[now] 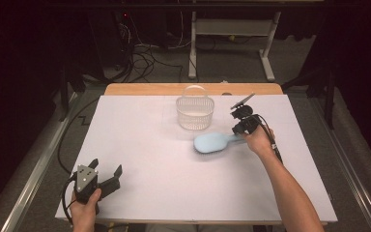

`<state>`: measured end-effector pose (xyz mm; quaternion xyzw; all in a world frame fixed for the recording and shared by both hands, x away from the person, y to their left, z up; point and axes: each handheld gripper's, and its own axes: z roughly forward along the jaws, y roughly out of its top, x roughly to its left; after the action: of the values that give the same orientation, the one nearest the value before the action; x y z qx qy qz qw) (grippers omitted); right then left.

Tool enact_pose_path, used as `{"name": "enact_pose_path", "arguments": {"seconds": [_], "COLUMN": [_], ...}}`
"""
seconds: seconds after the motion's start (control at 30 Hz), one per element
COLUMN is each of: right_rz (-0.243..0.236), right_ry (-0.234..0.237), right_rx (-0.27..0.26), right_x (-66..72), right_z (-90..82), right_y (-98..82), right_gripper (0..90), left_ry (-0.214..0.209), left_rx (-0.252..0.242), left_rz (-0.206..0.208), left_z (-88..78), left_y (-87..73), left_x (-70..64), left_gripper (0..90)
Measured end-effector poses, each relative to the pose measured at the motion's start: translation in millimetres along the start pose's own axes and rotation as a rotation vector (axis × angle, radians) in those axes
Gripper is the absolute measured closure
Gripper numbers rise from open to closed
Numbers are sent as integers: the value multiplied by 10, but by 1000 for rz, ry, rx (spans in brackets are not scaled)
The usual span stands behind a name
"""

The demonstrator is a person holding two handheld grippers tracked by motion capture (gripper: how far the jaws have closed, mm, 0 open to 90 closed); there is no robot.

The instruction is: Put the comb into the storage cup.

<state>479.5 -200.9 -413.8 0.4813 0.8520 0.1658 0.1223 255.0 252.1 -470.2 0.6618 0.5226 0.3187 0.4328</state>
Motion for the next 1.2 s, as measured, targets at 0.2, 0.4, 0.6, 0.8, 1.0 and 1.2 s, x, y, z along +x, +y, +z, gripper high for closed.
{"name": "enact_pose_path", "arguments": {"seconds": [0.2, 0.4, 0.6, 0.8, 1.0, 1.2], "right_rz": [-11, -28, -35, -47, -42, -51], "right_ry": [0, 1, 8, 21, 28, 30], "right_rx": [20, 46, 52, 59, 63, 67], "right_x": [3, 25, 41, 71, 81, 100], "right_z": [29, 25, 25, 29, 16, -12], "right_y": [-15, -40, -63, -84, -121, -141], "right_gripper": [900, 900, 900, 900, 900, 900], "left_ry": [0, 1, 3, 2, 5, 5], "left_rx": [-2, -1, -1, 0, 1, -1], "left_rz": [-3, -1, -3, -1, -3, -2], "left_z": [1, 6, 10, 17, 21, 17], "left_y": [-1, 0, 1, 3, 2, 2], "left_x": [4, 5, 11, 9, 8, 2], "left_gripper": [156, 156, 156, 156, 156, 156]}}
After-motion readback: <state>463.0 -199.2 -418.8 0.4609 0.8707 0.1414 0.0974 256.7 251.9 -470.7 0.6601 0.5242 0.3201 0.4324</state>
